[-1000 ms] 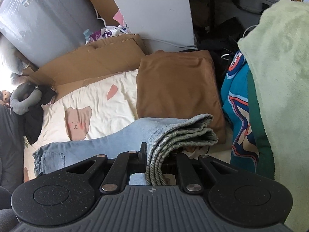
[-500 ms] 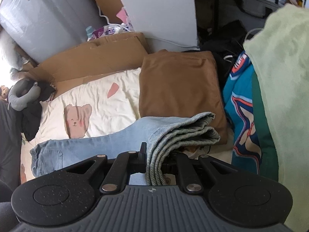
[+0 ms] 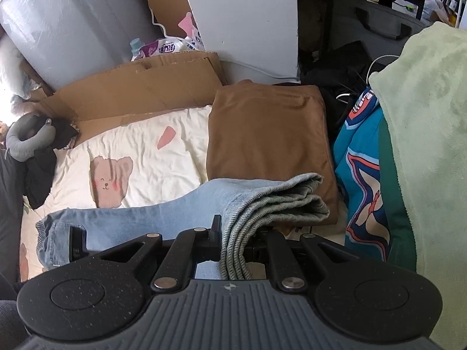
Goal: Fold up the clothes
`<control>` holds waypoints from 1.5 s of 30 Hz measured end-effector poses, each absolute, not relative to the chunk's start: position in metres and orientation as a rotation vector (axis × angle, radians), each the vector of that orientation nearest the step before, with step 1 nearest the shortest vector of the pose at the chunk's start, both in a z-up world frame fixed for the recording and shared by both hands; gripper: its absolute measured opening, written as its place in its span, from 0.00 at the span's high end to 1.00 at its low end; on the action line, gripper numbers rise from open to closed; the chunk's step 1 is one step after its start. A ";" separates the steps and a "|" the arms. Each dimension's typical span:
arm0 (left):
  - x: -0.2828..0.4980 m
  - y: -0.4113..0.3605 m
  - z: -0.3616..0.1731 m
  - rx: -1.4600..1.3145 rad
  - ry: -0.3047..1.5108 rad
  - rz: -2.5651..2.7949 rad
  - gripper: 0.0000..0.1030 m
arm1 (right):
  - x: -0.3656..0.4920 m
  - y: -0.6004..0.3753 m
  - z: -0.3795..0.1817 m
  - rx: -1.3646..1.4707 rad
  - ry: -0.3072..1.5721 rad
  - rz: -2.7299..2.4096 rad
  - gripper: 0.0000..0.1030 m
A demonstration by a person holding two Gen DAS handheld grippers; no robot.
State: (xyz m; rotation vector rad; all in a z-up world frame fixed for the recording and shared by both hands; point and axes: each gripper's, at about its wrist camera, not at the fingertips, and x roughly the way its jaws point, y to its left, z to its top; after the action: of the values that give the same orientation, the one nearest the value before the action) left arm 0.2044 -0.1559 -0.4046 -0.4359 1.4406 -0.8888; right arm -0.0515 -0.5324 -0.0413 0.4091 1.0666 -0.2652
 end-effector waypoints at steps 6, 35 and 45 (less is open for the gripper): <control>0.228 -0.164 -0.403 -0.447 1.404 -0.847 0.91 | -0.049 -0.533 -0.042 0.410 1.072 -0.261 0.92; 0.223 -0.156 -0.396 -0.342 1.376 -0.831 0.82 | -0.009 -0.471 0.016 0.298 1.062 -0.068 0.92; 0.174 -0.149 -0.389 -0.310 1.435 -0.910 0.59 | 0.024 -0.416 0.055 0.190 1.040 0.054 0.91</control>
State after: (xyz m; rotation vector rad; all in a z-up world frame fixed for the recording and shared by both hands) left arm 0.1742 -0.1486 -0.3894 -0.3100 1.4353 -0.9103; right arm 0.0241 -0.4159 0.0548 0.1900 1.0403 0.0543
